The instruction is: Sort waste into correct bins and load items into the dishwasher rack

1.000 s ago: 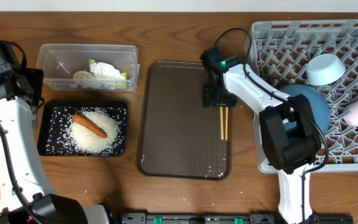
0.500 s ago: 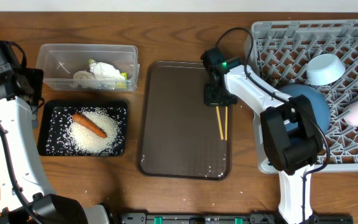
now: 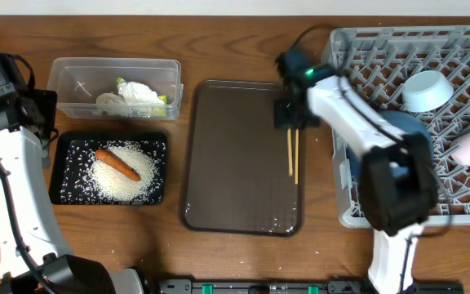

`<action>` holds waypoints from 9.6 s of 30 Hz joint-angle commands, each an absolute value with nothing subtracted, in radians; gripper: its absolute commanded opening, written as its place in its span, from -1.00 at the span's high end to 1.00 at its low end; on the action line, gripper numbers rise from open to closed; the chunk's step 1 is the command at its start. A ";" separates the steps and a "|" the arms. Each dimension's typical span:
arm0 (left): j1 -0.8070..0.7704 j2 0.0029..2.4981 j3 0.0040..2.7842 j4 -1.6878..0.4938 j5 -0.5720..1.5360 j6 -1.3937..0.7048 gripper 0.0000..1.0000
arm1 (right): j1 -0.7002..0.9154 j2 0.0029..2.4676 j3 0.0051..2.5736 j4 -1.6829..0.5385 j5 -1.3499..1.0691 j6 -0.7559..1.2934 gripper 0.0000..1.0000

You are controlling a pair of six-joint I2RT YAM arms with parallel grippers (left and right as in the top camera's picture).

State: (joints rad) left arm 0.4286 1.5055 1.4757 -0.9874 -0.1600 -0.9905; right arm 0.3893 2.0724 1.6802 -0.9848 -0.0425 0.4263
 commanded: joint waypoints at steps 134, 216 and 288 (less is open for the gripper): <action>0.433 1.512 1.476 -0.991 -0.165 -0.985 -0.97 | 0.457 2.203 1.569 -0.846 -0.023 0.527 0.98; 0.433 1.512 1.476 -0.991 -0.165 -0.985 -0.97 | 0.362 1.199 1.266 -1.062 0.067 0.318 -0.99; 0.433 1.512 1.476 -0.991 -0.165 -0.985 -0.97 | 0.366 0.329 0.018 0.184 -0.077 0.050 -0.99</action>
State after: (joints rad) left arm 0.4286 1.5055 1.4757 -0.9878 -0.1600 -0.9909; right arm 0.3843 0.3832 0.0582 0.1787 -0.0685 0.0647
